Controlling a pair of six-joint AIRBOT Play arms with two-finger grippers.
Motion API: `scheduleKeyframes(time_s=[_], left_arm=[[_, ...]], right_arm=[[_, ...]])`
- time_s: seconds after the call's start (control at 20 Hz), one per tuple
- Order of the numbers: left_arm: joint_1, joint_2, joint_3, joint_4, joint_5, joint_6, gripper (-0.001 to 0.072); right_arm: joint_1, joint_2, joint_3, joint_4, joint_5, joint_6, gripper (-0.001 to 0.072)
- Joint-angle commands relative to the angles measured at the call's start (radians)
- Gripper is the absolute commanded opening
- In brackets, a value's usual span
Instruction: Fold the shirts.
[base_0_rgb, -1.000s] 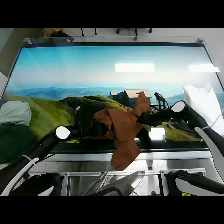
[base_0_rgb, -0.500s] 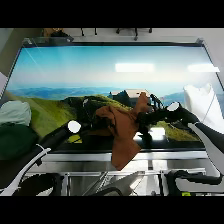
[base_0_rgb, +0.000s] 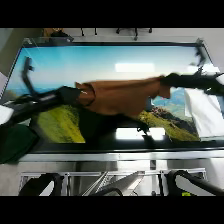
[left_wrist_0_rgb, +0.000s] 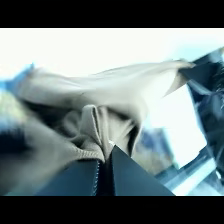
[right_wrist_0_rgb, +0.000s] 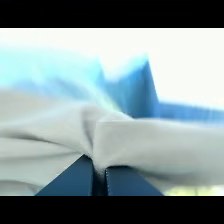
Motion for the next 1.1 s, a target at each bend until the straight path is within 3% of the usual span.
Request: scheduleKeyframes(time_s=[0.0, 0.2, 0.35, 0.6, 0.85, 1.05], left_arm=[[0.193, 0.127, 0.166, -0.001, -0.242, 0.010, 0.0014], [0.305, 0.202, 0.288, -0.002, -0.358, 0.016, 0.0014], [0.307, 0.224, 0.269, -0.002, -0.348, 0.038, 0.0015], [0.307, 0.144, 0.031, -0.011, -0.329, 0.093, 0.0015], [0.285, -0.060, -0.220, -0.010, -0.250, 0.219, 0.0015], [0.188, -0.301, -0.309, -0.008, -0.059, 0.309, 0.0016]], right_arm=[[-0.087, 0.132, 0.259, 0.029, 0.037, -0.018, 0.0022], [-0.087, 0.272, 0.344, 0.084, 0.053, -0.062, 0.0023], [-0.087, 0.277, 0.322, 0.206, 0.193, -0.081, 0.0024], [-0.069, 0.210, 0.000, 0.292, 0.296, -0.110, 0.0024], [0.033, 0.122, -0.414, 0.290, 0.195, -0.245, 0.0025], [0.152, -0.020, -0.607, 0.290, -0.056, -0.370, 0.0026]])
